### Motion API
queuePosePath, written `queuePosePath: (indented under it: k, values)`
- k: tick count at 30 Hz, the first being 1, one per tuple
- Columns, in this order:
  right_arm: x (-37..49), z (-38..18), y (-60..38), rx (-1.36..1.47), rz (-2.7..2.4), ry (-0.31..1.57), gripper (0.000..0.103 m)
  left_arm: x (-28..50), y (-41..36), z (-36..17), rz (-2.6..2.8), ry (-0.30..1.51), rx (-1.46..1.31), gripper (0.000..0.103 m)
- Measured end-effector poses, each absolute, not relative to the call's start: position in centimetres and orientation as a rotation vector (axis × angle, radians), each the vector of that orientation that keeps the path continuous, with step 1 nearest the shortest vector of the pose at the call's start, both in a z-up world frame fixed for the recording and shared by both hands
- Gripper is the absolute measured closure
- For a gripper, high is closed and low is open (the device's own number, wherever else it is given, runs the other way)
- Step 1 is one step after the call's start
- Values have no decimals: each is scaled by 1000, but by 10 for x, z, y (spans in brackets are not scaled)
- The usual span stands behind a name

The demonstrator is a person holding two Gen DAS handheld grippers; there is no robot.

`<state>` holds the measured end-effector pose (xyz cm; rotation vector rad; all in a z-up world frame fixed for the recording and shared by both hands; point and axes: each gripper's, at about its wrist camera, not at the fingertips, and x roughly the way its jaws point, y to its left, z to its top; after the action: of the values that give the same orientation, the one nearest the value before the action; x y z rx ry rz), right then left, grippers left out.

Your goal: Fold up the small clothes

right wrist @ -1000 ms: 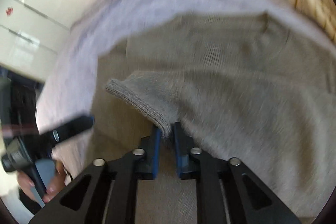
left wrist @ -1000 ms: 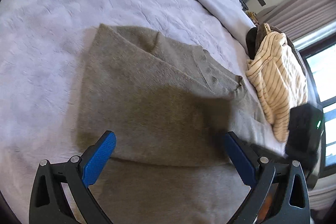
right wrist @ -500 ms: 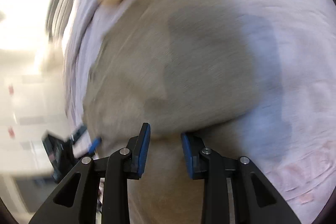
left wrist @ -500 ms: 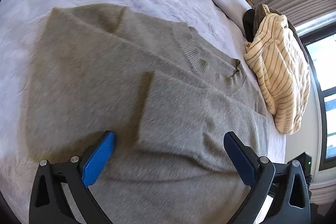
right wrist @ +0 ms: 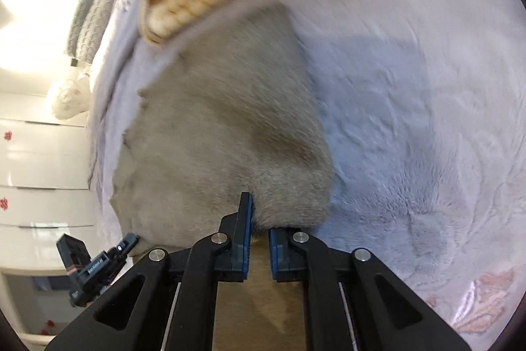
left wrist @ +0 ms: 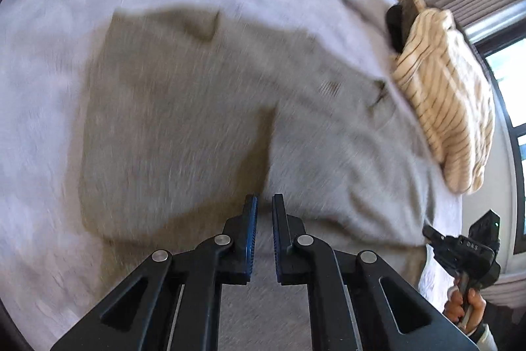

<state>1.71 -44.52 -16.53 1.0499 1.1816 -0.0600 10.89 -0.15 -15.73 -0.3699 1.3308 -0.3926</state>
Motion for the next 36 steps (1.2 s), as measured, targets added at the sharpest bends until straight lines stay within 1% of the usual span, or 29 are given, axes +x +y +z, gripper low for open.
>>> queuePosePath:
  k: [1,3,4,5,6,7,8,11,16,20,24,25,26,29,32,36]
  values:
    - [11,-164,-448,1082,-62,1167,92,107,-1,-160,-392,1339,-373,92]
    - [5,-159,-446,1132,-30,1144,86,104,2,-159,-379,1335,-395,91]
    - [3,-156,-442,1146,-9,1135,81,105,4,-158,-375,1338,-409,79]
    - [2,-152,-434,1164,23,1125,75,105,7,-157,-371,1335,-425,44]
    - [2,-148,-422,1187,78,1121,72,105,9,-154,-361,1318,-439,26]
    - [5,-147,-409,1203,125,1124,71,105,13,-149,-345,1285,-445,14]
    - [9,-146,-395,1215,174,1131,71,105,15,-141,-327,1245,-423,14]
    - [40,-153,-335,1250,321,1147,71,108,13,-139,-312,1256,-367,14]
    - [89,-179,-262,1290,392,1179,71,106,17,-145,-279,1280,-349,14]
    - [106,-207,-236,1346,294,1239,71,100,24,-142,-267,1274,-345,14]
    - [100,-213,-239,1423,210,1188,72,95,34,-139,-258,1273,-341,14]
    - [100,-213,-240,1417,195,1186,79,94,37,-139,-252,1274,-339,14]
    - [100,-211,-242,1399,183,1187,94,93,38,-139,-247,1275,-340,14]
    - [102,-195,-238,1334,239,1177,94,92,47,-138,-236,1278,-355,14]
    - [99,-183,-224,1209,284,1216,94,91,53,-133,-236,1258,-359,14]
    - [94,-210,-222,1238,252,1262,94,96,44,-133,-238,1253,-304,14]
